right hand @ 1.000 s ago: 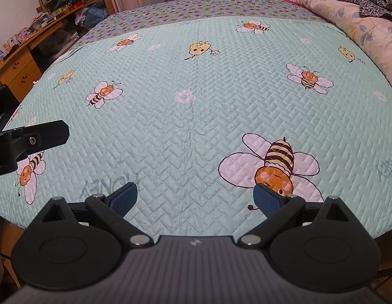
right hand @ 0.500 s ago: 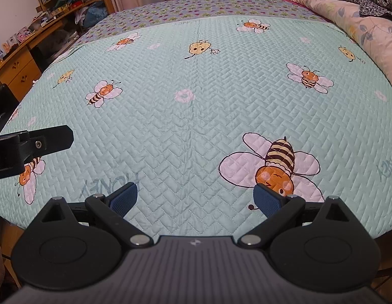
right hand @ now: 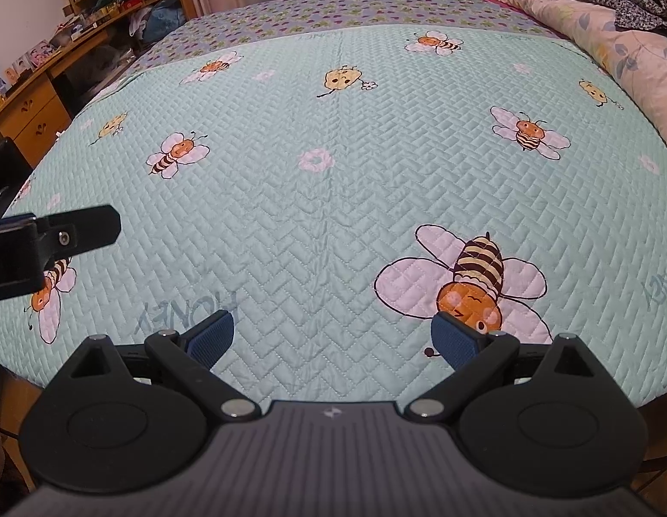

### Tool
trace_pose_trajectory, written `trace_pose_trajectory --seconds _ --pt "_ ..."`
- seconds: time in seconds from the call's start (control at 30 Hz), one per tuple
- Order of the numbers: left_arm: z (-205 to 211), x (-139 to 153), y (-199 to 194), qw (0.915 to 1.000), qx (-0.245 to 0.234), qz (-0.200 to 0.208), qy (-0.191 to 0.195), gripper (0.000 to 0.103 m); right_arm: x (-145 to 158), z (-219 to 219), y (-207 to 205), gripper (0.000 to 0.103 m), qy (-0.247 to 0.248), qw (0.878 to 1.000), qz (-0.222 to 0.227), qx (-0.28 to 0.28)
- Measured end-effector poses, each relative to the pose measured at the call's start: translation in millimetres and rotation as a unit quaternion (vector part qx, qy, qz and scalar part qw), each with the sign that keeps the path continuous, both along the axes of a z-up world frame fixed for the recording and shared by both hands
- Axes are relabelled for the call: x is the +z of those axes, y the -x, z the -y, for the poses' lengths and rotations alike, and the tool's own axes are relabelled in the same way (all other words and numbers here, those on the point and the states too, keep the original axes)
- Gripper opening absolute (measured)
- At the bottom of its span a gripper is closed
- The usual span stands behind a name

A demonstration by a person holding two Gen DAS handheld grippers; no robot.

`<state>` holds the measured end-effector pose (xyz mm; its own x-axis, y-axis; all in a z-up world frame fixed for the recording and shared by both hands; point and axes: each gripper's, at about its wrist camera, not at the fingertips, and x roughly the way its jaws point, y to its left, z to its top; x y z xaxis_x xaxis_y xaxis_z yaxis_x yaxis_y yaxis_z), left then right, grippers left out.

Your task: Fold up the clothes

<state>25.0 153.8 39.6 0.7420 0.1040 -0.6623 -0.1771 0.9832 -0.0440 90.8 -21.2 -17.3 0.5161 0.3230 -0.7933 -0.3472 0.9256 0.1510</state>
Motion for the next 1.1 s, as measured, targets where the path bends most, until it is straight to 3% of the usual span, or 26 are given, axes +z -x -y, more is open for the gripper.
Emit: trace_pose_trajectory --seconds 0.37,0.43,0.57,1.1 --pt "-9 10 15 0.9954 -0.049 0.041 0.071 0.096 -2 -1 -3 0.098 0.003 1.000 -0.005 0.000" --pt "-10 8 11 0.9949 -0.056 0.031 0.078 0.093 -2 -2 -3 0.098 0.002 1.000 -0.005 0.002" --pt "-14 -3 0 0.9968 -0.037 0.001 0.071 0.093 -4 -4 -4 0.098 0.002 1.000 -0.007 0.004" --pt "-25 -15 -13 0.9982 0.017 -0.045 0.037 0.100 -9 -6 -9 0.098 -0.004 1.000 -0.015 0.003"
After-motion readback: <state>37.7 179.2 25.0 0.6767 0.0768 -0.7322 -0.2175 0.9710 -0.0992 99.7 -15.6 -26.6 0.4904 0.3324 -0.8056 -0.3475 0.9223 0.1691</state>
